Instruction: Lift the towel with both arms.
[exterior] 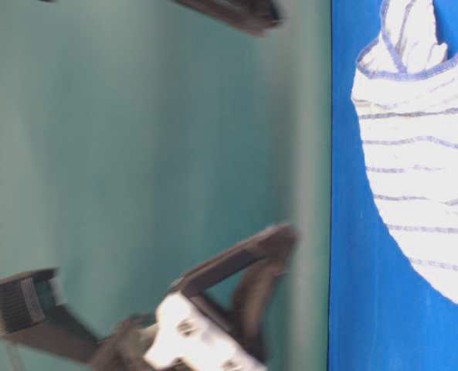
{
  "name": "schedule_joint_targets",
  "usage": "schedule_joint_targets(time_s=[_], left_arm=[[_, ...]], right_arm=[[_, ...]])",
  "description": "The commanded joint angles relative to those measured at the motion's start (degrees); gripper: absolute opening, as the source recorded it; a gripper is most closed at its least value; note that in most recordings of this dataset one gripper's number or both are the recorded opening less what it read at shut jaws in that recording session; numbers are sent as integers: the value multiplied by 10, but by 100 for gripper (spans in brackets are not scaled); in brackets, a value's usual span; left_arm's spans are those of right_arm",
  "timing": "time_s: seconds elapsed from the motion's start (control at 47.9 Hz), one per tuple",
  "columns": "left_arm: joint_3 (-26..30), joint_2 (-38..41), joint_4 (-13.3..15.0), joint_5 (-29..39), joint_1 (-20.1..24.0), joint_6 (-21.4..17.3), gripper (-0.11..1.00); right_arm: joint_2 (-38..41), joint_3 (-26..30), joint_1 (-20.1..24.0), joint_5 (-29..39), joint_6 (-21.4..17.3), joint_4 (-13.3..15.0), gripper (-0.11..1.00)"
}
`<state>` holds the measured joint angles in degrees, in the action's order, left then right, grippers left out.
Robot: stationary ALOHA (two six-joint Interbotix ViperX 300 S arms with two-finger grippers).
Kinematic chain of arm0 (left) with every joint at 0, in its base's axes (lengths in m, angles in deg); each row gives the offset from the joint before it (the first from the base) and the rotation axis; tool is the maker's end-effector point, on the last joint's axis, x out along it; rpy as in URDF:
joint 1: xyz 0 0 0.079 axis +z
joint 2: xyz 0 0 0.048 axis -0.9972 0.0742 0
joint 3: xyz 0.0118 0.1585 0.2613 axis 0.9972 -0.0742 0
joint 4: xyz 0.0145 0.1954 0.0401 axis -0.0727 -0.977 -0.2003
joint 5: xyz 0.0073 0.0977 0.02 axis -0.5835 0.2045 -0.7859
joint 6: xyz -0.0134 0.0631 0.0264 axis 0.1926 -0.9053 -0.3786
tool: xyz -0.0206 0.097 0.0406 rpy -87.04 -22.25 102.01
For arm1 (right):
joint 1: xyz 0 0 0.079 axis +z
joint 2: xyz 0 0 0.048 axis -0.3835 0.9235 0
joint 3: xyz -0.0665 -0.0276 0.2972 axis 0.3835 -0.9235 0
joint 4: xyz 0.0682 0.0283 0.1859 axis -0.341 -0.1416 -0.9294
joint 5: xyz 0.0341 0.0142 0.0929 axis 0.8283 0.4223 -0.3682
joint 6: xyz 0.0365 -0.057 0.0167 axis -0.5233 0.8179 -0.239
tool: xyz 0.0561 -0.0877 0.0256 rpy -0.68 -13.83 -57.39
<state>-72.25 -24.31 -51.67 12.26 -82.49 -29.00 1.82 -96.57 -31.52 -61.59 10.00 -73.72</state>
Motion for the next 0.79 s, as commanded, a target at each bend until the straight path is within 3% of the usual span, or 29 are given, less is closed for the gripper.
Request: schedule_joint_targets(time_s=[0.0, 0.417, 0.772], left_arm=[[4, 30, -1, -33, -4, 0, 92], [4, 163, 0, -103, -4, 0, 92], [7, 186, 0, -114, -4, 0, 90]], right_arm=[[25, -4, -2, -35, -1, -1, 65], [165, -18, -33, -141, -1, -1, 64], [235, -10, -43, -172, -1, -1, 64]])
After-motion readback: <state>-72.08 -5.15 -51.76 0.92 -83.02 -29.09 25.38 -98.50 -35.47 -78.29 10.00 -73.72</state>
